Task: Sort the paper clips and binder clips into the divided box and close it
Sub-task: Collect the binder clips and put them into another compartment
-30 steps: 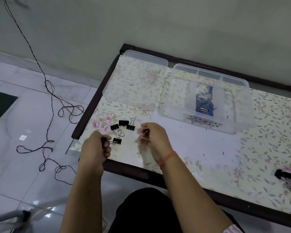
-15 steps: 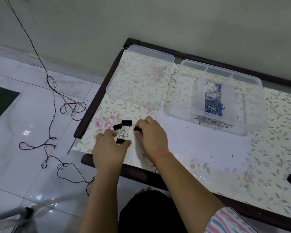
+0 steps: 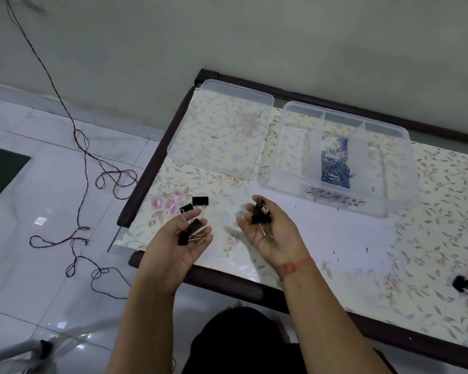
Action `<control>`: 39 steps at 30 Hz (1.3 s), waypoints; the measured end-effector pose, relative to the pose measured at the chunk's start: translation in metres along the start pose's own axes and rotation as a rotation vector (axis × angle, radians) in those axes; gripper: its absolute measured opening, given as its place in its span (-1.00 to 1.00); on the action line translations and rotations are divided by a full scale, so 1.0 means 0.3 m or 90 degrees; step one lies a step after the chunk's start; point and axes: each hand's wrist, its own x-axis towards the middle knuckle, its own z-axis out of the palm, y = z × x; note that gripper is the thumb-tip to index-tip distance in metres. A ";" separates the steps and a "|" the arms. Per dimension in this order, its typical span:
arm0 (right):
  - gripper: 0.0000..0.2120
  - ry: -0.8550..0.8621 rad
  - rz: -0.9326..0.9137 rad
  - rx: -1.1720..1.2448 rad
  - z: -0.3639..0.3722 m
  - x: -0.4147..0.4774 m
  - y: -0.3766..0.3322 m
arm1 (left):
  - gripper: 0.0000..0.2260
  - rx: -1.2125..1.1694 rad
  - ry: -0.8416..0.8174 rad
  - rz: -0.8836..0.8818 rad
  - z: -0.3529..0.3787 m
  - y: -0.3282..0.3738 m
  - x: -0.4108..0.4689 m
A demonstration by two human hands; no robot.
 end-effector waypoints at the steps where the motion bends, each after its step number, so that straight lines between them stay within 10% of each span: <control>1: -0.75 -0.022 0.017 0.021 0.000 -0.001 0.005 | -0.78 -0.029 -0.018 0.007 0.002 -0.005 -0.001; 7: -0.76 -0.020 0.010 -0.039 0.061 0.038 0.007 | -0.93 -0.088 0.050 0.103 0.032 -0.024 0.017; 16: -0.67 -0.145 -0.439 -1.066 0.152 0.154 0.120 | -0.72 0.802 0.478 0.354 -0.005 0.017 0.112; 25: -0.79 -0.102 -0.480 -1.221 0.042 0.121 0.010 | -0.66 0.986 0.479 0.297 0.051 0.014 0.162; 33: -0.73 -0.022 -0.490 -1.294 0.025 0.091 0.016 | -0.80 0.928 0.390 0.302 0.088 0.001 0.177; 39: -0.76 0.004 -0.620 -1.338 -0.013 0.086 0.048 | -0.85 0.401 0.183 0.094 0.104 -0.052 0.094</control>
